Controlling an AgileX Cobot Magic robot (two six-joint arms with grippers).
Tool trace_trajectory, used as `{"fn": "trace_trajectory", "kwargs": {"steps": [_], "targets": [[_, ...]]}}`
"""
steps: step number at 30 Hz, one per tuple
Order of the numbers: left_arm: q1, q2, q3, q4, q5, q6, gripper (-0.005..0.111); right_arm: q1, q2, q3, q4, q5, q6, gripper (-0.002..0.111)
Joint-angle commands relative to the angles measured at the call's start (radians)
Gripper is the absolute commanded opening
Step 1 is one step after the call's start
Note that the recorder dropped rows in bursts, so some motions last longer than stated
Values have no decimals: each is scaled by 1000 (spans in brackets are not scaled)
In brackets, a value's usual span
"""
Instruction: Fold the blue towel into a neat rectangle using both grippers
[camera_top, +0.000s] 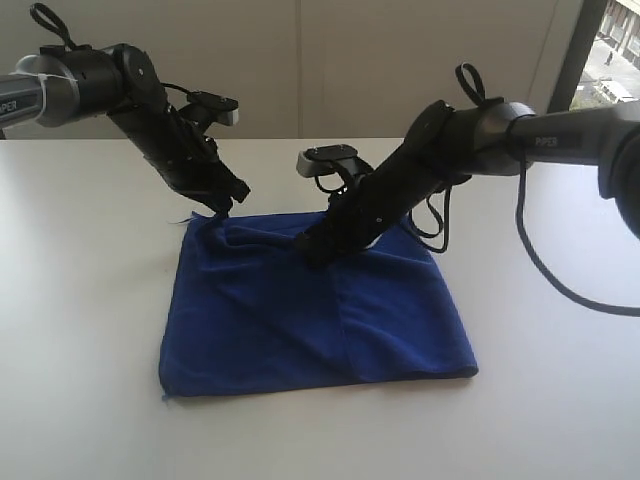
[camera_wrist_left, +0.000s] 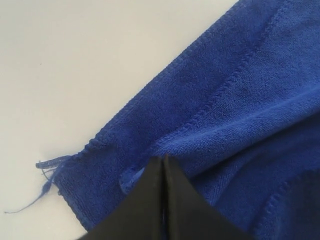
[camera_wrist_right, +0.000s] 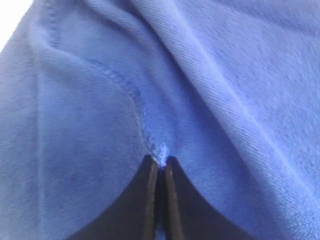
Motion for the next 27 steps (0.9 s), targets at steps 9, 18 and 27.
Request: {"fn": "trace_trajectory", "kwargs": {"steps": [9, 18, 27], "targets": [[3, -11, -3, 2, 19, 1, 0, 140, -51, -15, 23, 177, -56, 0], [3, -11, -3, 53, 24, 1, 0, 257, -51, -15, 46, 182, -56, 0], [3, -11, -3, 53, 24, 1, 0, 314, -51, -15, 70, 166, -62, 0]]}}
